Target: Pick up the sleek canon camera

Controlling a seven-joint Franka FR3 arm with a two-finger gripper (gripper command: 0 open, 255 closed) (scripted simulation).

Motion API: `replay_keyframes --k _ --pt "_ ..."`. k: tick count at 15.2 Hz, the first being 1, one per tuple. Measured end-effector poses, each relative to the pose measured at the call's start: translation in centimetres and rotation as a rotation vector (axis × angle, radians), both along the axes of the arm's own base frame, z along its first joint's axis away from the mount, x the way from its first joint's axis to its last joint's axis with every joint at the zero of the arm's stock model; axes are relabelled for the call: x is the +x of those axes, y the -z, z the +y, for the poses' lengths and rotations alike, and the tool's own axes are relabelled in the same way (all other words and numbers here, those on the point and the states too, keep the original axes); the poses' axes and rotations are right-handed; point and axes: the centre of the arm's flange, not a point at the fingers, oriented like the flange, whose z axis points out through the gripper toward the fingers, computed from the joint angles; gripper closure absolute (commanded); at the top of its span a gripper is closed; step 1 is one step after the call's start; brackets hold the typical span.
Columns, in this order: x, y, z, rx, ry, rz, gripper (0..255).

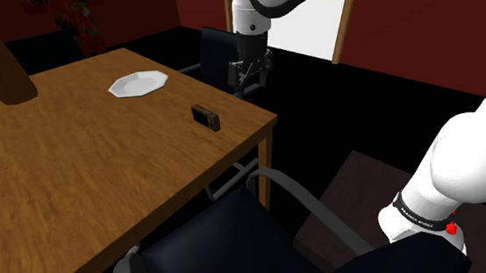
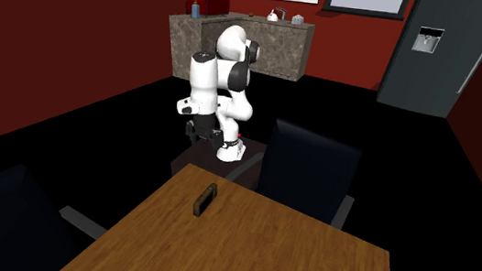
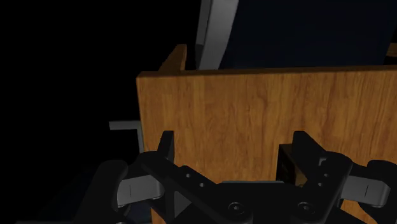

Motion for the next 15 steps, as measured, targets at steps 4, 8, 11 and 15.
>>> replay_keyframes --k 4,8,11,15 --pt "4.5 1.7 3.1 -0.005 -0.014 0.02 0" --pt "9.1 3.3 5.8 -0.01 -0.026 0.041 0" --pt "12.2 4.7 8.1 -0.014 -0.037 0.056 0" --pt "13.6 6.3 9.0 -0.016 -0.039 0.063 0"
